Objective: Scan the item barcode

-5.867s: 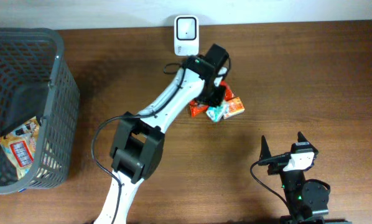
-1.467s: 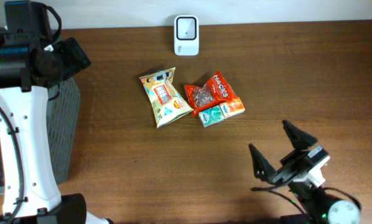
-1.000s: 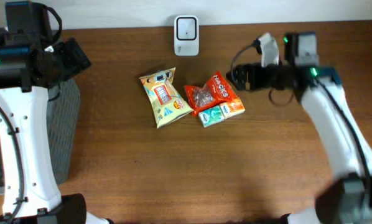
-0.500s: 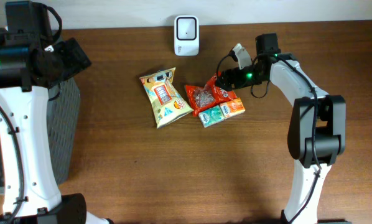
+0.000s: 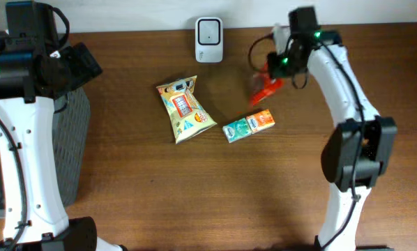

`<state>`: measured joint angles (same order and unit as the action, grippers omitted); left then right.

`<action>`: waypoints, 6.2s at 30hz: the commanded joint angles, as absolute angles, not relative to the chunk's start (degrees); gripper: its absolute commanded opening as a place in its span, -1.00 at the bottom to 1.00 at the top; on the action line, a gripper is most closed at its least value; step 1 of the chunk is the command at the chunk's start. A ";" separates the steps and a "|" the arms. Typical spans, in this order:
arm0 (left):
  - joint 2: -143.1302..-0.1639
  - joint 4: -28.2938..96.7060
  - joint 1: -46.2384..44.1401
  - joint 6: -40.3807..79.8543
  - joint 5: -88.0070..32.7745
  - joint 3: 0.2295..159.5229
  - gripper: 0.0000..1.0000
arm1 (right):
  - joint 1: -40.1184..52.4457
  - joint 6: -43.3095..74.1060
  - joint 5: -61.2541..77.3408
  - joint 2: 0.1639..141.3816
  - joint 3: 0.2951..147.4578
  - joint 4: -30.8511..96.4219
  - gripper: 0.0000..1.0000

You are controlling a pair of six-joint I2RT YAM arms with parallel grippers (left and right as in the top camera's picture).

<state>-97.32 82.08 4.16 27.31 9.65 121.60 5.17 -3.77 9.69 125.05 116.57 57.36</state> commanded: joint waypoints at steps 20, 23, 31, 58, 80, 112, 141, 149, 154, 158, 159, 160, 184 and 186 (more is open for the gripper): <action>-97.03 82.11 4.19 27.81 9.89 121.75 0.98 | 5.87 10.61 -15.64 127.52 113.99 56.03 0.46; -97.03 82.11 4.19 27.81 9.89 121.75 0.98 | 5.06 10.61 -15.64 130.72 113.03 53.95 0.46; -97.03 82.11 4.19 27.81 9.89 121.75 0.98 | 5.23 14.28 -23.00 139.70 112.92 51.59 0.40; -97.03 82.11 4.19 27.81 9.89 121.75 0.98 | 7.53 29.45 70.08 139.28 114.30 29.02 -0.69; -97.03 82.11 4.19 27.81 9.89 121.75 0.98 | 5.10 -1.85 27.38 139.28 117.89 55.20 0.43; -97.03 82.11 4.19 27.81 9.89 121.75 0.98 | 2.39 -11.49 32.12 147.20 126.74 60.58 0.38; -97.03 82.11 4.19 27.81 9.89 121.75 0.98 | 16.49 10.15 -43.16 144.75 138.43 80.68 -0.62; -97.03 82.11 4.19 27.81 9.89 121.75 0.98 | 28.36 10.17 -15.05 144.57 140.77 73.12 0.99; -97.03 82.11 4.19 27.81 9.89 121.75 0.98 | 16.34 9.04 -7.75 144.53 148.40 82.02 0.05; -97.03 82.11 4.19 27.81 9.89 121.75 0.98 | 5.61 6.22 12.99 145.14 138.67 82.78 -0.92; -97.03 82.11 4.19 27.79 9.89 121.75 0.98 | 5.08 6.15 14.66 145.14 136.22 81.52 -0.92; -97.03 82.11 4.19 27.81 9.89 121.75 0.98 | 4.84 5.76 17.52 145.14 132.35 78.59 -0.92; -97.03 82.13 4.19 27.81 9.89 121.75 0.98 | 27.94 -0.38 24.77 144.73 125.38 55.53 0.40; -97.03 82.13 4.19 27.81 9.89 121.75 0.98 | 28.01 1.43 19.25 144.22 126.65 56.27 -0.79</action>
